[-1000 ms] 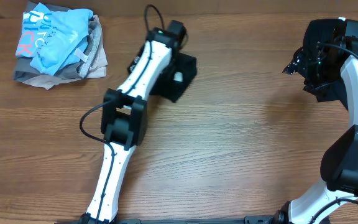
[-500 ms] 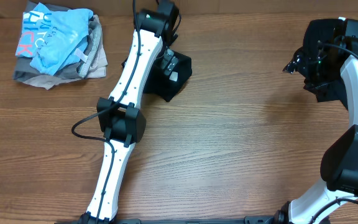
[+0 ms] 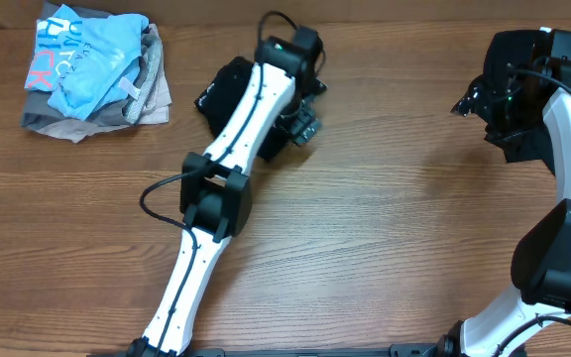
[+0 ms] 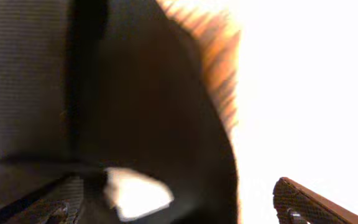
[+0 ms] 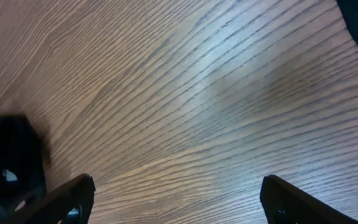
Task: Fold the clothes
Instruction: 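Carry the folded shirt with the left gripper onto the clothes stack top-left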
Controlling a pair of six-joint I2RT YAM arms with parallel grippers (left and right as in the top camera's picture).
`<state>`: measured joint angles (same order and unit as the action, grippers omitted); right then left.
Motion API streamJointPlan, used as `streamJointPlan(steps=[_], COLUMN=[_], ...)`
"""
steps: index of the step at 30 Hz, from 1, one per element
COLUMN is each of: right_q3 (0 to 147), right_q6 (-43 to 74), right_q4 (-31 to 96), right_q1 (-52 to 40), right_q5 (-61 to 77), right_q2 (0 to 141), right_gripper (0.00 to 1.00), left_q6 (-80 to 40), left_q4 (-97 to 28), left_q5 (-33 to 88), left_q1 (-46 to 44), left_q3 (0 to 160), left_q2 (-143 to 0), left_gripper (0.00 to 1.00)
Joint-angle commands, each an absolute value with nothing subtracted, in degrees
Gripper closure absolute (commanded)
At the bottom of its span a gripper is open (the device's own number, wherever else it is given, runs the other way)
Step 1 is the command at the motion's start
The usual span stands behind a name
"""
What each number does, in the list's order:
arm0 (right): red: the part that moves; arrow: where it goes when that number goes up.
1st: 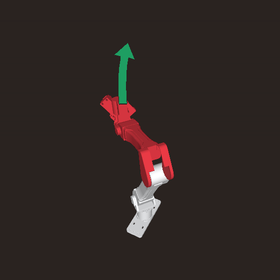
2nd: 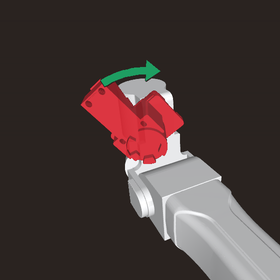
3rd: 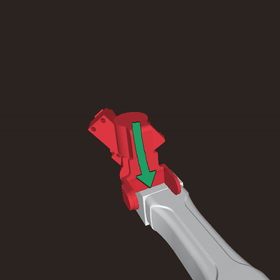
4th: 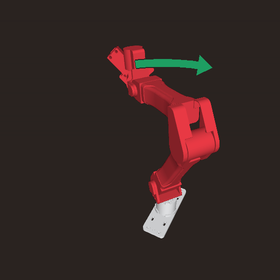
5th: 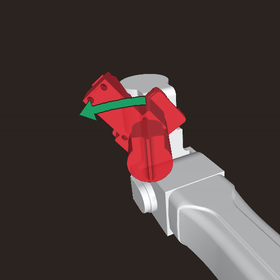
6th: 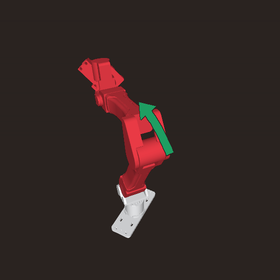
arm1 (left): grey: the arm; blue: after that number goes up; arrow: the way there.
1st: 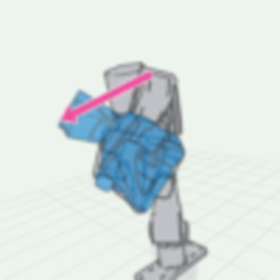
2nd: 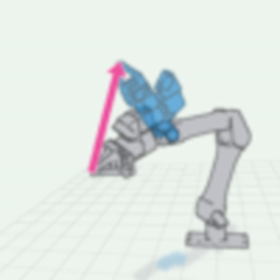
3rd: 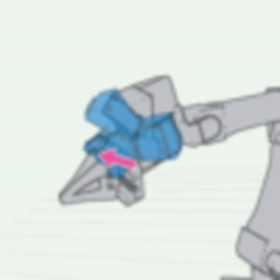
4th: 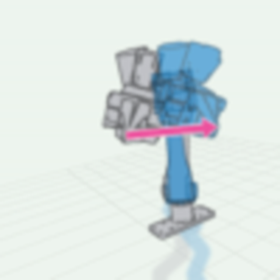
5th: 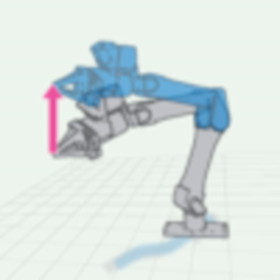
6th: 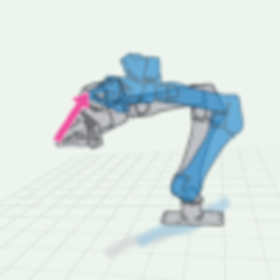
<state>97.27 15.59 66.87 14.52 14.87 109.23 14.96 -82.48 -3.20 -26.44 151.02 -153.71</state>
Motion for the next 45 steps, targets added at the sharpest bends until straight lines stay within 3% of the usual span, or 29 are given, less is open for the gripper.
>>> streamJointPlan(steps=[1, 6, 9, 10, 14, 20, 31, 39, 45], right_q3=[97.47, 97.47, 97.47, 97.47, 97.47, 97.47, 97.47, 97.47, 97.47], right_q6=[13.82, 13.43, 13.43, 13.43, 13.43, 13.43, 13.43, 13.45, 13.5], right_q4=[66.7, 66.65, 66.63, 66.65, 66.59, 66.48, 66.54, 66.48, 66.48], right_q1=[14.22, 14.17, 14.17, 14.17, 14.17, 14.17, 14.15, 12.67, 10.48], right_q5=[15.55, 15.55, 15.55, 15.55, 15.55, 15.53, 15.55, 15.55, 15.55], right_q2=[109.45, 109.45, 109.45, 109.45, 109.45, 109.45, 109.45, 109.45, 109.45], right_gripper=[0.11, 0.11, 0.11, 0.11, 0.11, 0.11, 0.11, 0.11, 0.1], left_q6=[11.73, 8.71, 8.67, 8.51, 8.49, 4.56, 1.34, 11.94, 28.18], left_q4=[-79.0, -74.24, -72.66, -72.16, -70.67, -70.89, -82.28, -79.55, -69.14], left_q5=[-8.36, -11.35, -11.38, -11.35, -11.35, -8.27, -7.9, -13.04, -33.45], left_q1=[-26.98, -26.89, -26.92, -26.92, -26.92, -26.06, -16.38, -6.28, -1.87], left_q3=[148.05, 145.36, 143.26, 142.23, 138.32, 139.9, 161.99, 162.21, 162.21], left_q2=[-153.6, -153.64, -153.64, -153.64, -153.64, -152.57, -138.17, -129.49, -129.08], left_gripper=[0.0, 0.0, 0.12, 0.23, 0.94, 0.96, 0.96, 0.96, 0.96])
